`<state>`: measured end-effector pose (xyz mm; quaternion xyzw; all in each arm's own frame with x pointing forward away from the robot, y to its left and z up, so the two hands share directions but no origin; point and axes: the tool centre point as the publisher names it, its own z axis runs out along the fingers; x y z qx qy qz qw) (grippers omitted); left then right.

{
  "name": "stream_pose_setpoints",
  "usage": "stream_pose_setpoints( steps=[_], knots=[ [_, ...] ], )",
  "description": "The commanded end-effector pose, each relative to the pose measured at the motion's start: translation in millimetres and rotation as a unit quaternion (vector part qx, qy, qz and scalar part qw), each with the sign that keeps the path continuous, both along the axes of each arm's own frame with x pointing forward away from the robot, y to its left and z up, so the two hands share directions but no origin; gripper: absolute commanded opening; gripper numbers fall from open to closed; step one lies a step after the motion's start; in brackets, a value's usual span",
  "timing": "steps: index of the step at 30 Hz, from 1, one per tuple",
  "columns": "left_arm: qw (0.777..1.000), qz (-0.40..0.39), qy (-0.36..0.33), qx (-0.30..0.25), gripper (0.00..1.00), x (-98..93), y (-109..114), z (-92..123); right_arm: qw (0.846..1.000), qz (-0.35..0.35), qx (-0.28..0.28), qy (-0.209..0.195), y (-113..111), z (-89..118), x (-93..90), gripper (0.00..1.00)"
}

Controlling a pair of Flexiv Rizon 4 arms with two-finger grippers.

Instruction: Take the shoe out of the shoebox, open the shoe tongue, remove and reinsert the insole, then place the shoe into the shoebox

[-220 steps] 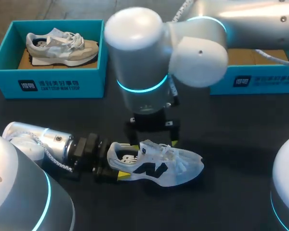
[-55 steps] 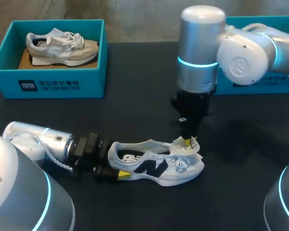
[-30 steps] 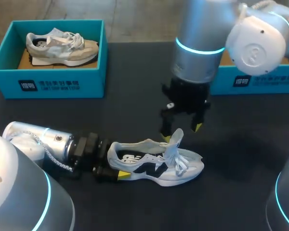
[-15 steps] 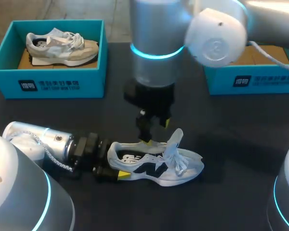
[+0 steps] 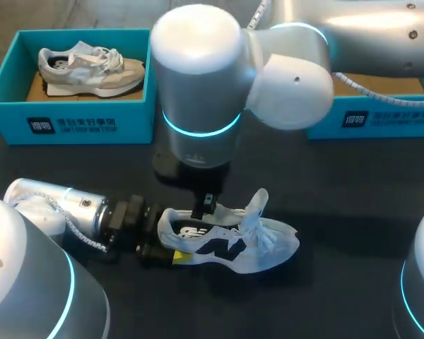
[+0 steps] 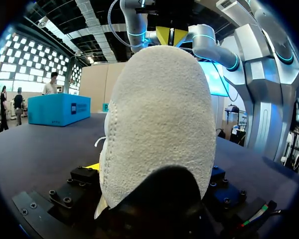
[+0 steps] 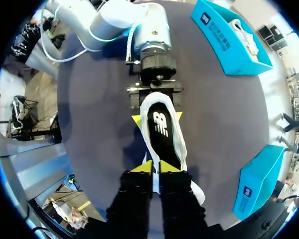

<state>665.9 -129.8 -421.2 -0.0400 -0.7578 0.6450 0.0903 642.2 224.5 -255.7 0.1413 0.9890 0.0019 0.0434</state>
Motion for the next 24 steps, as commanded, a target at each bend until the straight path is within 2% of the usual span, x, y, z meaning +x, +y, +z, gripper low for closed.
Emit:
stream_pose_setpoints(
  steps=[1,3,9,16,24],
  knots=[
    [1.0,0.001,0.0,0.0,0.0,-0.1,0,-2,1.0,0.001,0.017,-0.002,-8,0,0.2,0.0],
    [1.0,0.001,0.0,0.0,0.0,-0.1,0,-2,1.0,0.016,0.012,-0.013,-5,-8,2.3,0.0],
    [1.0,0.001,0.0,0.0,0.0,-0.1,0,-2,0.999,0.037,0.016,-0.009,-2,-29,6.7,0.0],
    [1.0,0.001,0.0,0.0,0.0,-0.1,0,-2,0.999,0.041,0.025,-0.011,-1,-55,8.7,0.0],
    [1.0,0.001,0.0,0.0,0.0,-0.1,0,-2,0.999,0.042,0.014,-0.027,12,-76,8.5,0.0]
  ],
)
